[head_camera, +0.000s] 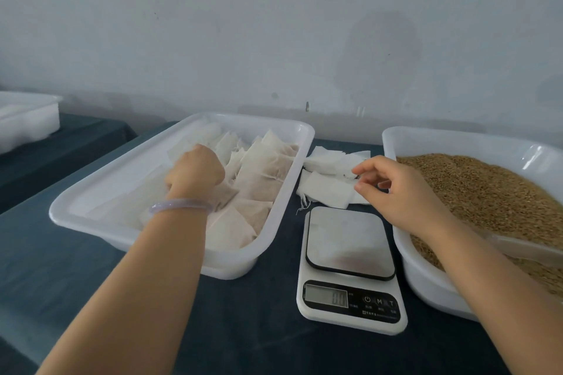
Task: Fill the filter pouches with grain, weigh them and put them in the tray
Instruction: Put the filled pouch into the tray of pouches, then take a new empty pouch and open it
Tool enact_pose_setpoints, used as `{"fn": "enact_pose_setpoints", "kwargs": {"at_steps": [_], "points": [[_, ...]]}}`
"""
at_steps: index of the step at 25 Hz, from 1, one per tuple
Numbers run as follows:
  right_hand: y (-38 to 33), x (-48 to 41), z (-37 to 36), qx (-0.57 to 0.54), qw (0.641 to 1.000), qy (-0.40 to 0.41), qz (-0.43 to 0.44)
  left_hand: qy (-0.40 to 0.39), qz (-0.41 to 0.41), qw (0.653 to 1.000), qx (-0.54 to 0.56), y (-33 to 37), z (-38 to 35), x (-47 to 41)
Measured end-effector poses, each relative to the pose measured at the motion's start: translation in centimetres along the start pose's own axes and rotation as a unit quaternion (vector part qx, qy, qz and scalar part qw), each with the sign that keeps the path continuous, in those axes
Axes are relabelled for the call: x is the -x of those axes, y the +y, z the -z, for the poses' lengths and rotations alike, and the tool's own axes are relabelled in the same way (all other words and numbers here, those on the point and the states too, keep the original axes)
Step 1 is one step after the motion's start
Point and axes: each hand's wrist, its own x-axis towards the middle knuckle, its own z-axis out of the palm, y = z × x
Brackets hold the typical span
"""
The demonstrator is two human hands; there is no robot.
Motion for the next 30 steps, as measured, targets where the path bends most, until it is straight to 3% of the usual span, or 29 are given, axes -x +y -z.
{"fn": "enact_pose_setpoints", "kwargs": {"at_steps": [2,4,6,9,11,16,22,24,26,28,30], "points": [[0.0,0.1,0.0,0.003,1.0,0.001,-0.006,0.062,-0.034,0.997,0.017,1.4,0.9,0.8],[0.2,0.0,0.1,0.0,1.0,0.008,-0.016,0.091,-0.173,0.978,0.076,4.3,1.4,2.1],[0.3,-0.2,0.1,0.0,1.0,0.016,-0.024,0.038,-0.323,0.941,0.087,7.9,0.6,4.4],[0.5,-0.3,0.0,-0.011,0.999,0.026,-0.033,-0.07,-0.445,0.888,-0.097,12.5,-2.7,7.7],[0.6,-0.3,0.0,-0.019,0.999,0.027,-0.036,-0.132,-0.44,0.867,-0.194,14.2,-4.9,8.4],[1.1,-0.4,-0.2,-0.017,0.999,0.017,-0.039,-0.206,-0.365,0.878,-0.231,16.1,-7.8,7.3],[1.2,-0.4,-0.4,-0.016,0.999,0.017,-0.043,-0.202,-0.351,0.866,-0.295,16.4,-8.3,6.7],[1.1,-0.6,-0.1,-0.025,0.998,0.039,-0.047,-0.126,-0.384,0.882,-0.241,16.6,-6.4,6.8],[0.9,-1.0,0.1,-0.022,0.996,0.074,-0.054,-0.071,-0.418,0.904,-0.055,16.2,-4.3,6.9],[0.8,-1.2,0.5,-0.042,0.991,0.101,-0.079,-0.106,-0.43,0.888,0.123,15.2,-2.6,7.3],[0.6,-1.1,0.8,-0.108,0.982,0.096,-0.122,-0.224,-0.404,0.842,0.277,13.6,-1.9,7.8]]}}
